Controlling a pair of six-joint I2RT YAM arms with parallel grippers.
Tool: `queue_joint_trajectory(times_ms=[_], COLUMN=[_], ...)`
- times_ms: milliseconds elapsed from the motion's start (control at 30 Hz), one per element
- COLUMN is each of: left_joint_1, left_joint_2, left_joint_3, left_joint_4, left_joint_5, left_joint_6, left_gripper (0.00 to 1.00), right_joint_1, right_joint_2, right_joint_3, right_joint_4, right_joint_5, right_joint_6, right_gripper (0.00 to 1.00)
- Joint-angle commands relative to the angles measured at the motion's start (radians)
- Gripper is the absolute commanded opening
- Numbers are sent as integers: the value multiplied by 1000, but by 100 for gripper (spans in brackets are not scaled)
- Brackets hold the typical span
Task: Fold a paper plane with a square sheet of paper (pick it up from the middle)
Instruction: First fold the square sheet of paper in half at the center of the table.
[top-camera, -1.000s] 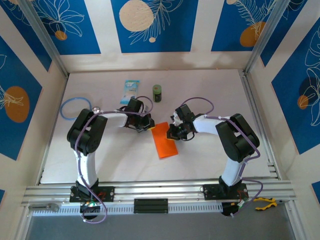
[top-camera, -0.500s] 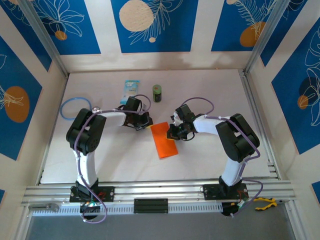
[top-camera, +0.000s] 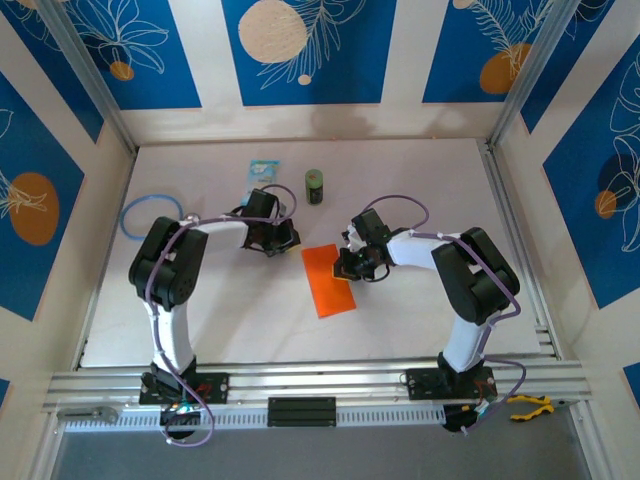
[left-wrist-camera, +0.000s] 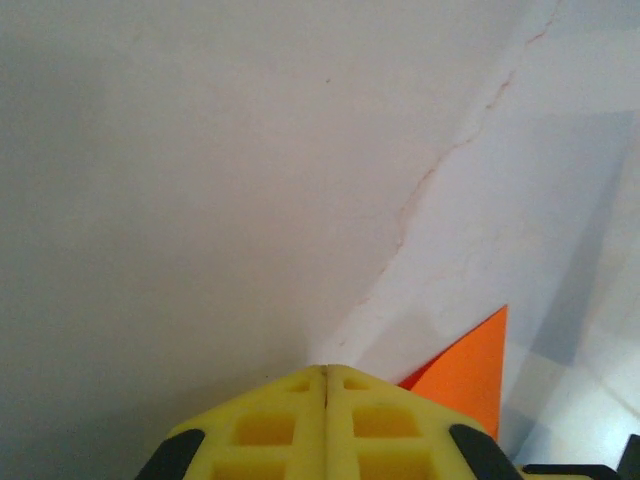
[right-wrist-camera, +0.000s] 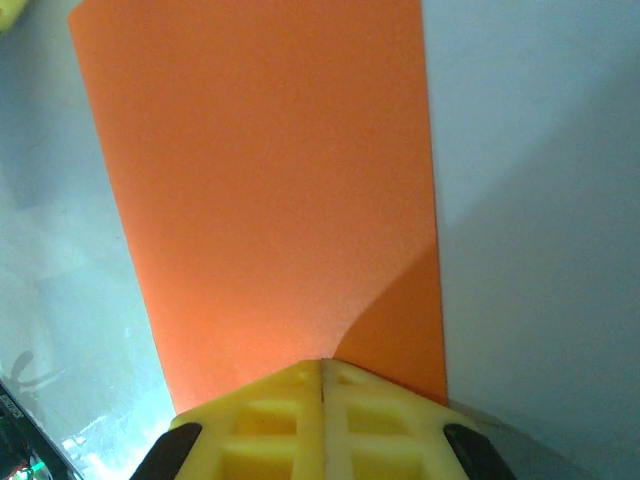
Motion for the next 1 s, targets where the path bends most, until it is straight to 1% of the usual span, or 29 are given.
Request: queue_joint_trajectory(times_ms=[0,133,233,400,500,667,800,967], left_joint_1=[-2,-46,-110,-211,-255,-279,-292,-295], left_joint_2=[-102,-173,-212,-213,-209,-191,-171,-207], left_joint_3=[-14,-70,-127,-215,-252,-310,-346,-390], left_joint_4=[-12,-7,30,130,164,169,146,100], left_joint_5=[2,34,56,91,67,45,41,2], left_joint_6=[8,-1,-25,-117,-151,-152,-119,-86], left_gripper=[7,8,8,8,8,8,8,8], right_joint_1=[-6,-2,-2,0,1,0,0,0], right_joint_2=[15,11,15,18,17,19,21,20], right_joint_3=[-47,-44,-42,-41,-42,-45,-46,-54], right_joint_4=[-127,-116,-113,-120,-123,-122,-121,-120], right_joint_5=[72,72,78,85,89,89,89,95], right_joint_6=[16,43,55,62,60,62,61,61], right_gripper=[0,0,0,0,0,0,0,0])
